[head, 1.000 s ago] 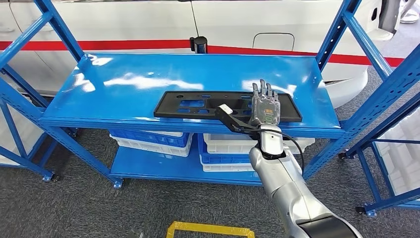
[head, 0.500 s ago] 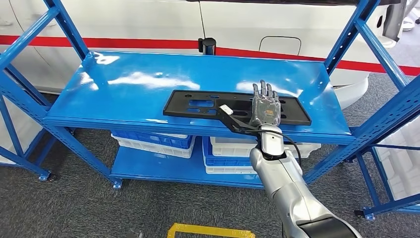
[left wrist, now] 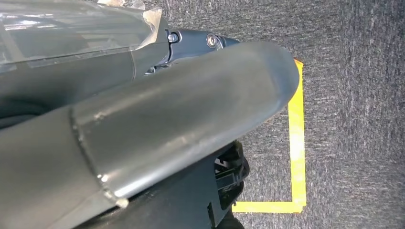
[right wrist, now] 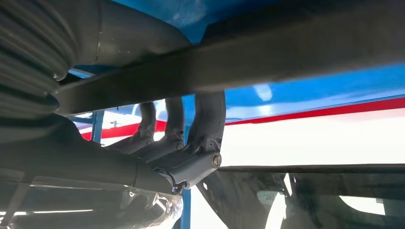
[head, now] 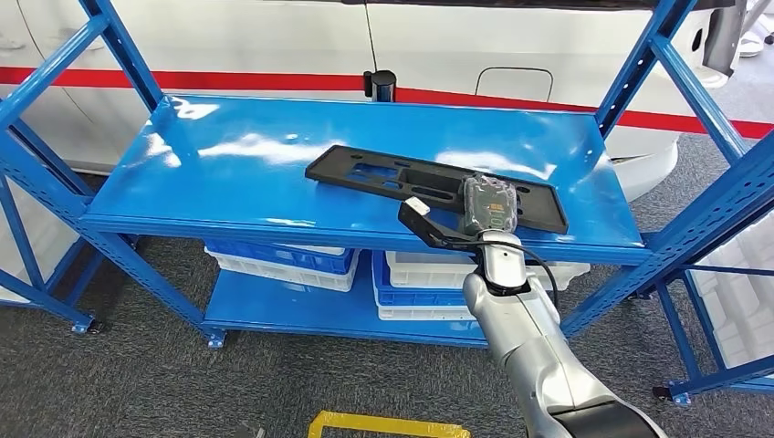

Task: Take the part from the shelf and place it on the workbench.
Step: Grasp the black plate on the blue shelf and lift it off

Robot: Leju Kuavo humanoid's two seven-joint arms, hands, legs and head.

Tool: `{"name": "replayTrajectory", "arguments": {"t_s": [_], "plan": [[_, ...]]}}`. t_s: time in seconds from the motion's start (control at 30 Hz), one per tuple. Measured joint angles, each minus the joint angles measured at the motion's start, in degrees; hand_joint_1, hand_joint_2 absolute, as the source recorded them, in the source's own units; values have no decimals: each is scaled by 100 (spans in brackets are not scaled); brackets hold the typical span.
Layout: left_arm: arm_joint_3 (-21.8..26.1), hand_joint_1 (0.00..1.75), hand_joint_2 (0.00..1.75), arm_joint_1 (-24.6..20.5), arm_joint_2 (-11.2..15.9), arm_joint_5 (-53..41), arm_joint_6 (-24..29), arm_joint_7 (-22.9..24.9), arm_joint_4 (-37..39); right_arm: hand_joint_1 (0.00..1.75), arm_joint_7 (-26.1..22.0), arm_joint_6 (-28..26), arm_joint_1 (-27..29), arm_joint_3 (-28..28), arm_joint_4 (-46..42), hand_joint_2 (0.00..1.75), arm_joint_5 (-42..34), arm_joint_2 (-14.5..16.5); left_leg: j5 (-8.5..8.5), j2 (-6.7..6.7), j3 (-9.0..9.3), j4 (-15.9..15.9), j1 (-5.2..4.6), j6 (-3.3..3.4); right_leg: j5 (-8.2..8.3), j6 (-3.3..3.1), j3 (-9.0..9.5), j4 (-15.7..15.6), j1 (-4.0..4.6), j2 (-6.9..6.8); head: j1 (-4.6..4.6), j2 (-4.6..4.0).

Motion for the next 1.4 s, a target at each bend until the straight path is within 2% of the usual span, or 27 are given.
{"name": "replayTrajectory", "arguments": {"t_s": [0.53, 0.67, 0.87, 1.0, 1.13, 1.4], "plan": [[-114, 0, 0, -15, 15, -49, -152, 14, -2, 175, 33, 1, -8, -120, -1, 175, 1, -94, 0, 1, 1, -1, 14, -1, -1, -1, 1, 0, 9, -1, 0, 0], [-131, 0, 175, -19, 24, -63, -190, 13, -2, 175, 49, 5, -8, -128, -1, 175, 1, -108, 0, 0, 2, -1, 13, -1, -1, -1, 1, 0, 8, -1, 0, 0], [-183, 0, 175, -43, 38, -250, -302, 86, -2, 175, 134, -67, -10, -163, -12, 175, 1, -128, 0, 0, 2, -1, 13, -1, -1, -1, 2, 0, 8, -1, 0, 0], [-516, 0, 175, -71, 53, -882, -427, 587, -2, 175, 151, -379, 38, -165, -201, 175, -1, -134, 1, 1, 0, -1, 13, -1, 0, -1, 1, 0, 8, -1, 0, 0], [-854, 0, 175, -98, 73, -1072, -448, 906, -2, 175, 112, -603, 133, -177, -857, 175, -1, -197, 1, 1, 0, 0, 13, -1, 0, -1, -3, 0, 8, -1, 0, 0], [-1021, 0, 175, -157, 168, -1054, -435, 880, -8, 175, 11, -637, 399, -225, -2494, 175, -2, -487, -1, 1, -2, -1, 13, -3, -1, -1, -6, 0, 9, -1, -1, 0]]}}
